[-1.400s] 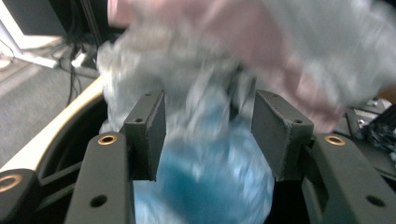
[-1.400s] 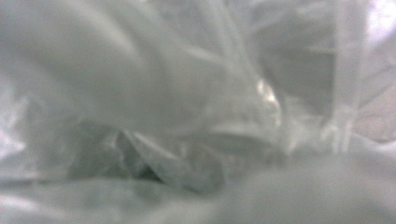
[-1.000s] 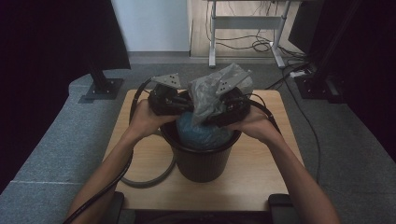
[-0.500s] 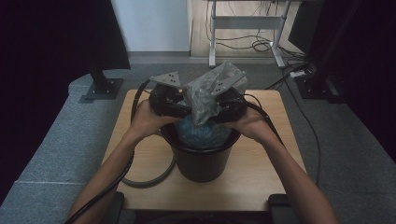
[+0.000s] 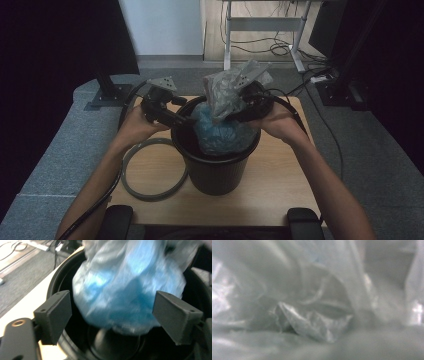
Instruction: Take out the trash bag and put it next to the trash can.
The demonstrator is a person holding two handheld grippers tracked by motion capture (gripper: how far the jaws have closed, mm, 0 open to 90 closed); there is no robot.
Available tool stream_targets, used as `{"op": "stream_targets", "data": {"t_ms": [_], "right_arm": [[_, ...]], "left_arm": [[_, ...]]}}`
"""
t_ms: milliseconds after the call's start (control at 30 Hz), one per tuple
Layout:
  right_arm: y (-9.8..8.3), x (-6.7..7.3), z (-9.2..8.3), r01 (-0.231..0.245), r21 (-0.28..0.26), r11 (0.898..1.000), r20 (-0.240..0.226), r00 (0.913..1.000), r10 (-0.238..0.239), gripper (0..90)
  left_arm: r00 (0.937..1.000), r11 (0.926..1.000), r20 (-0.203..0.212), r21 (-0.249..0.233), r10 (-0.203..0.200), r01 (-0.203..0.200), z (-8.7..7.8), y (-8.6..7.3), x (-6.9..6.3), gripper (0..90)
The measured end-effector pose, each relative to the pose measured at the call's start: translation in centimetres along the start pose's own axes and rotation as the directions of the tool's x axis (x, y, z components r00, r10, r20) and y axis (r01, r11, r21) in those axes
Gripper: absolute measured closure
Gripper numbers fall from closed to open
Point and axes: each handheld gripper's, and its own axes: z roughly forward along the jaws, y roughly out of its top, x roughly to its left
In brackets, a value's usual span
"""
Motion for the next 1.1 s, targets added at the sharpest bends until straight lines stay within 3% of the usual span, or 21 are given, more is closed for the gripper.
{"op": "stream_targets", "data": {"t_ms": [167,600,1100], "right_arm": [[0.7,-0.2,-0.9,-0.004,0.018,1.0,0.014,0.9999,0.004,74.5],[2.2,-1.1,-3.2,-0.029,0.045,0.999,0.047,0.9985,0.027,74.4],[4.6,-2.1,-7.4,-0.048,0.083,0.995,0.138,0.9898,0.036,74.3]], "left_arm": [[0.9993,0.9993,-0.038,0.038,0.001,0.001,-0.9,-0.8,0.4,13.9],[0.9942,0.998,-0.099,0.045,-0.041,0.046,-3.2,-4.2,2.1,13.5],[0.9882,0.9934,-0.12,0.053,-0.095,0.102,-1.2,-9.3,2.9,7.9]]}}
